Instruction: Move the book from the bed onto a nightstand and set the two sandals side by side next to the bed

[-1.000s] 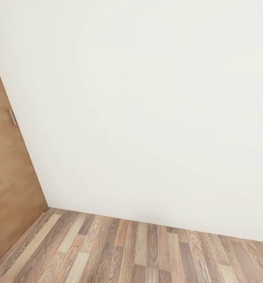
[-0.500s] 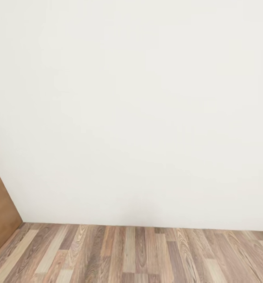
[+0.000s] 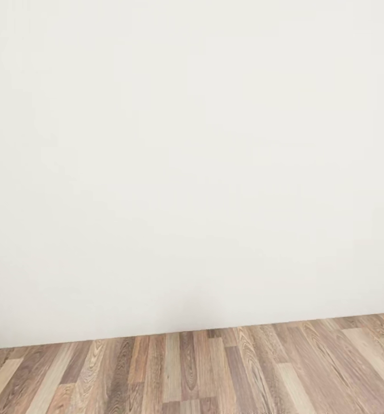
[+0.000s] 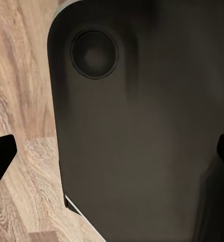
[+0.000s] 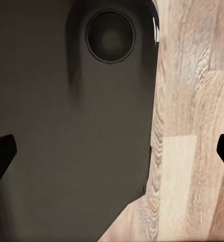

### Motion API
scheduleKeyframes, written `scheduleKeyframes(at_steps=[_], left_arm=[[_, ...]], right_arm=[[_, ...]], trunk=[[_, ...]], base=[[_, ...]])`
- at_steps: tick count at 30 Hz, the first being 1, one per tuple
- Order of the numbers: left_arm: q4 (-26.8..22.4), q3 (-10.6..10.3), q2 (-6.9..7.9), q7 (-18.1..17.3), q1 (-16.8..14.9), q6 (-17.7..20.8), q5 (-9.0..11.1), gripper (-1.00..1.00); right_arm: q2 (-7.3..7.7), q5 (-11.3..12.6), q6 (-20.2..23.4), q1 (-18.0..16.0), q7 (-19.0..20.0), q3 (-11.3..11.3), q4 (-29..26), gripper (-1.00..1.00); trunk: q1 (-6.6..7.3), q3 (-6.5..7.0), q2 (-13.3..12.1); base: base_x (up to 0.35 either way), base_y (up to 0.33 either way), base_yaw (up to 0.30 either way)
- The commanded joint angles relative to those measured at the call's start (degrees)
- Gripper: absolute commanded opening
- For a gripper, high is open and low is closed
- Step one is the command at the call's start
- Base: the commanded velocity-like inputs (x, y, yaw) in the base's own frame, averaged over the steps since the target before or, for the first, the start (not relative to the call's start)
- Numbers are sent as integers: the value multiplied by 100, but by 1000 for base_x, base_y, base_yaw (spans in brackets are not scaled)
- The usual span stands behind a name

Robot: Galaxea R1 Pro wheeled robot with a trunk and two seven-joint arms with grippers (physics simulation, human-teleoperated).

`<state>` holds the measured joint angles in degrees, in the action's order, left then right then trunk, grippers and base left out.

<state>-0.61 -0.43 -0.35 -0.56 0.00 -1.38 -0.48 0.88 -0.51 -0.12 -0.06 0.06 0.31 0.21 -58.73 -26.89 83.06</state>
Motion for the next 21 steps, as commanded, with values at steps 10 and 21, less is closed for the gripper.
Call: scheduleKeyframes(at_steps=[10, 21], left_arm=[[2, -8, 5, -6, 0, -80, -5, 100], [5, -9, 9, -6, 0, -95, -5, 100]], right_arm=[[-1, -10, -4, -3, 3, 4, 5, 100], [0, -3, -5, -3, 9, 4, 8, 100]], trunk=[[0, -4, 2], [0, -4, 2]], base=[[1, 0, -277], [0, 0, -277]])
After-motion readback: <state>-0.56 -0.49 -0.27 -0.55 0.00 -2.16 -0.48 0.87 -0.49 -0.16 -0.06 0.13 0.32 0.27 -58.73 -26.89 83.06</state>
